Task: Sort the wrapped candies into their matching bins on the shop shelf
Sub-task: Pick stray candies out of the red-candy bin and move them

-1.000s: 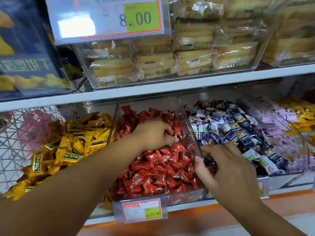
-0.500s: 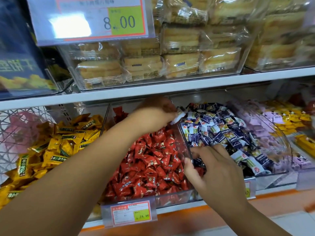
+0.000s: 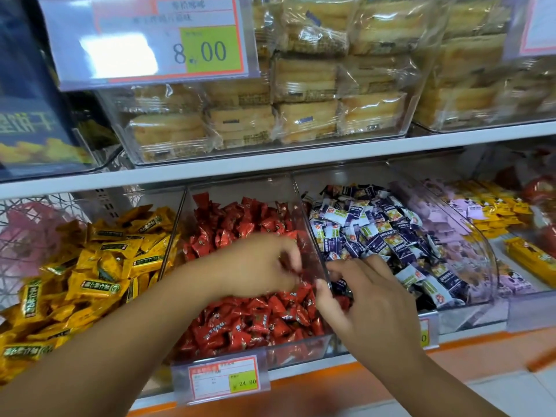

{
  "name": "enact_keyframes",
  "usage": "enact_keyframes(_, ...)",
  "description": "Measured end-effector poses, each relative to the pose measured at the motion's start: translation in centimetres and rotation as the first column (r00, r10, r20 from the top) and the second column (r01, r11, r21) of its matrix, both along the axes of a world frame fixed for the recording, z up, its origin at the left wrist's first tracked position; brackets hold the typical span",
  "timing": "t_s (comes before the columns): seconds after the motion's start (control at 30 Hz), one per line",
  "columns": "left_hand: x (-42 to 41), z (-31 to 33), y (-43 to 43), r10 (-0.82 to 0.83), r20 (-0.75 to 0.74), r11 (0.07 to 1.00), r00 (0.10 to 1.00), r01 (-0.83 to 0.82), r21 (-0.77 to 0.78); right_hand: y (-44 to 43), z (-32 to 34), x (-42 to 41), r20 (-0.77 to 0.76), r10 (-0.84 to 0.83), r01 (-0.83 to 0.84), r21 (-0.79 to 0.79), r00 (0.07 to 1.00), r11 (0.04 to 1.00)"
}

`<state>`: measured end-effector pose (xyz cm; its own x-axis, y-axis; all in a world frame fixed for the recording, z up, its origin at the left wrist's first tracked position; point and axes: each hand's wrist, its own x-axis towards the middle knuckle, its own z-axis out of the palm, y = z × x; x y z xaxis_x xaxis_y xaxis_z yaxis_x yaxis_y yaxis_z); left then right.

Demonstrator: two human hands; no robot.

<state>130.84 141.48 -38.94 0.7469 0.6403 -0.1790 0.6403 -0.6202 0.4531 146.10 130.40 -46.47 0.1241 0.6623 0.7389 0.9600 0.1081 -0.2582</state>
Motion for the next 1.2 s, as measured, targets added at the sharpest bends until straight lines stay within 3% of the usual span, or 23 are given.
enact_keyframes(0.03,-0.2,-0.5,-0.8,-0.139,-0.134,0.99,0.981,0.135,-0.034,0.0,0.0,0.0,0.002,-0.004,0.004,0.002,1.0,1.0)
enact_keyframes(0.1,-0.1,-1.7,-1.6,-0.275,-0.252,0.961,0.928,0.267,-0.067,-0.1,0.1,-0.1,0.001,-0.014,0.014,0.009,1.0,1.0)
enact_keyframes(0.27,0.2,-3.6,-1.1,-0.263,-0.491,0.958,0.831,0.287,-0.028,0.0,0.1,-0.2,0.007,-0.021,0.021,0.0,1.0,1.0)
enact_keyframes(0.37,1.0,-4.1,-1.2,-0.255,-0.559,0.945,0.789,0.326,0.029,0.0,0.0,-0.1,0.001,-0.022,0.022,-0.015,1.0,1.0)
enact_keyframes(0.5,1.1,-5.6,-1.2,-0.26,-0.453,0.917,0.852,0.365,0.161,-0.1,0.0,-0.1,0.0,-0.025,0.025,-0.026,1.0,0.999)
enact_keyframes(0.67,1.7,-5.7,-0.1,-0.299,-0.422,0.919,0.856,0.378,0.116,-0.2,0.1,-0.1,0.026,-0.03,0.03,-0.001,0.999,1.0)
enact_keyframes(0.9,0.2,-4.5,3.2,-0.127,-0.159,0.989,0.979,0.113,-0.093,-0.2,0.1,-0.2,0.022,-0.03,0.03,-0.017,0.999,0.999)
enact_keyframes(1.03,-0.8,-2.1,5.3,0.021,-0.017,0.998,1.0,-0.022,-0.057,-0.2,0.2,-0.2,0.016,-0.02,0.02,0.0,1.0,1.0)
enact_keyframes(1.1,-1.4,0.0,5.8,0.089,-0.041,0.996,0.995,-0.09,-0.021,-0.2,0.2,-0.3,0.015,-0.017,0.017,0.004,1.0,1.0)
enact_keyframes(1.2,-1.9,2.4,4.8,0.086,-0.249,0.993,0.965,-0.061,0.105,-0.2,0.3,-0.3,0.011,-0.011,0.011,0.006,1.0,1.0)
